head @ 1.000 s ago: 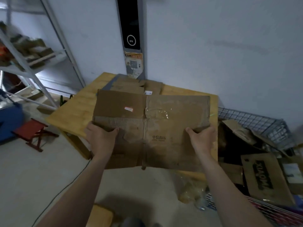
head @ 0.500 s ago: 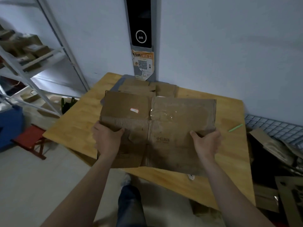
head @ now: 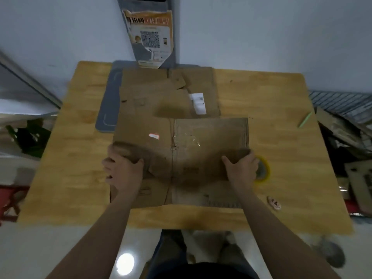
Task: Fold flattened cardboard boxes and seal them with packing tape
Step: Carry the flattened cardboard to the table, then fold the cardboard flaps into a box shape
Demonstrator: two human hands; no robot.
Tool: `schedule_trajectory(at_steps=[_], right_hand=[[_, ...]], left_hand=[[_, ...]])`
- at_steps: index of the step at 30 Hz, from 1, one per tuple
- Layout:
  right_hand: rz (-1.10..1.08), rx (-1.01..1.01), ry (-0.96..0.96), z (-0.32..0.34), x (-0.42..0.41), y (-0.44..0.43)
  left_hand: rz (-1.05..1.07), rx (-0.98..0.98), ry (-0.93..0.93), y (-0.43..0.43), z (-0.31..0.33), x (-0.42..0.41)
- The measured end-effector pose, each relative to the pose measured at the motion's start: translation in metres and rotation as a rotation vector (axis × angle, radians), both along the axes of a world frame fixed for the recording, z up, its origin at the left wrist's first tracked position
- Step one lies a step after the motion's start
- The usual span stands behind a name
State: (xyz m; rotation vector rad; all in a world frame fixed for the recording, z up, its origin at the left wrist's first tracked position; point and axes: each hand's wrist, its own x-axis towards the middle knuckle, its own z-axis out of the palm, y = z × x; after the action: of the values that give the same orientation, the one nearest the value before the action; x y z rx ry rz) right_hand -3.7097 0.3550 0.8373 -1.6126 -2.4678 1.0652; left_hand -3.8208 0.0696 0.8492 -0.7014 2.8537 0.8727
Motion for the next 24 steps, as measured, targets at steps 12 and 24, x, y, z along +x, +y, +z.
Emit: schedule_trajectory(at_steps=[12,24], right_hand=[[0.502,-0.017,-0.158,-0.094,-0.021,-0.053],[0.628,0.232,-0.192,-0.180,0.011,-0.054]], left_hand=[[-0.541,0.011,-0.286,0.017,-0.087,-0.003],[-0.714,-0.205,-0.371,0.032,-0.177,0.025]])
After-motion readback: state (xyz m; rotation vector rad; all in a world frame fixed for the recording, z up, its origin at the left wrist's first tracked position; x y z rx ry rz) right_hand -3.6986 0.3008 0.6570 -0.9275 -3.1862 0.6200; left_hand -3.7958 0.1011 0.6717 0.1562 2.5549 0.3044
